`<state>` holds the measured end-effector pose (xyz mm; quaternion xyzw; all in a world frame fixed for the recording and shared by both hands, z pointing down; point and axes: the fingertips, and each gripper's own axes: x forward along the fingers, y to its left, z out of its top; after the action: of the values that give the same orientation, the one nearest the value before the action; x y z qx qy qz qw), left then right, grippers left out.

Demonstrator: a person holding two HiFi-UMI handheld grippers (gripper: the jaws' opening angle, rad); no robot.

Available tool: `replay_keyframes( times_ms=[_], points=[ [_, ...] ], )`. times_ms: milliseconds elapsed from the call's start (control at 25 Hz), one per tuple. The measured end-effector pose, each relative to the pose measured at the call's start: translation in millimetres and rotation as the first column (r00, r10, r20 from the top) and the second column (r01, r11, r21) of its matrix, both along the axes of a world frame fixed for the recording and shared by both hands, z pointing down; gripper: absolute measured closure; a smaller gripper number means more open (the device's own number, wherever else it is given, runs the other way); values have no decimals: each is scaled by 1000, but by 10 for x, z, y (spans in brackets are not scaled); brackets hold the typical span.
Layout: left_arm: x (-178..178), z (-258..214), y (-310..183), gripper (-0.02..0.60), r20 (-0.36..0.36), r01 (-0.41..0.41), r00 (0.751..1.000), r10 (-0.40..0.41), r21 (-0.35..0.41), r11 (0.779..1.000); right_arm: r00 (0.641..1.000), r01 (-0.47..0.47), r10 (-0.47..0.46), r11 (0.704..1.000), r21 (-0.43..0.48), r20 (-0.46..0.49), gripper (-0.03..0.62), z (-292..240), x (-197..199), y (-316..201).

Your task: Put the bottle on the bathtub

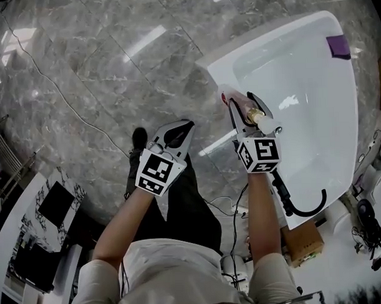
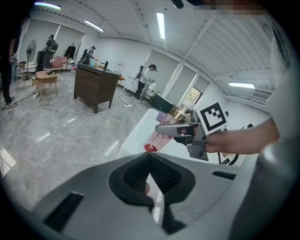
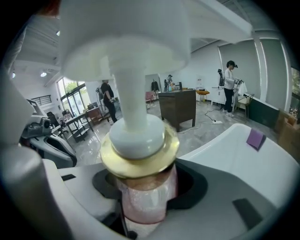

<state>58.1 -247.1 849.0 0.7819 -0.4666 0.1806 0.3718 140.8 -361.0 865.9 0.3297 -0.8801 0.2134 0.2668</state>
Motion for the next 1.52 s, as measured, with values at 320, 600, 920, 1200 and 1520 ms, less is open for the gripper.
replay_keyframes(
  times_ms=[320, 600, 920, 1200, 1520],
  points=[
    [77, 99, 69, 574, -3, 4, 1000, -4, -21, 1000, 996, 51, -48, 998, 40, -79, 364, 221, -57, -136],
    [60, 146, 119, 574, -22, 16, 1000, -17, -43, 999, 991, 86, -74, 991, 98, -113, 361, 327, -109, -174],
    [26, 210, 272, 574, -35, 27, 999, -31, -90, 996, 988, 108, -92, 985, 136, -121, 355, 323, -140, -162],
    [-44, 262, 279, 574, -25, 9, 1000, -11, -91, 996, 985, 108, -85, 983, 149, -153, 336, 373, -163, -207],
    [-76, 246, 311, 574, -4, 3, 1000, -4, -84, 996, 985, 102, -80, 984, 147, -153, 301, 363, -86, -181]
  ],
)
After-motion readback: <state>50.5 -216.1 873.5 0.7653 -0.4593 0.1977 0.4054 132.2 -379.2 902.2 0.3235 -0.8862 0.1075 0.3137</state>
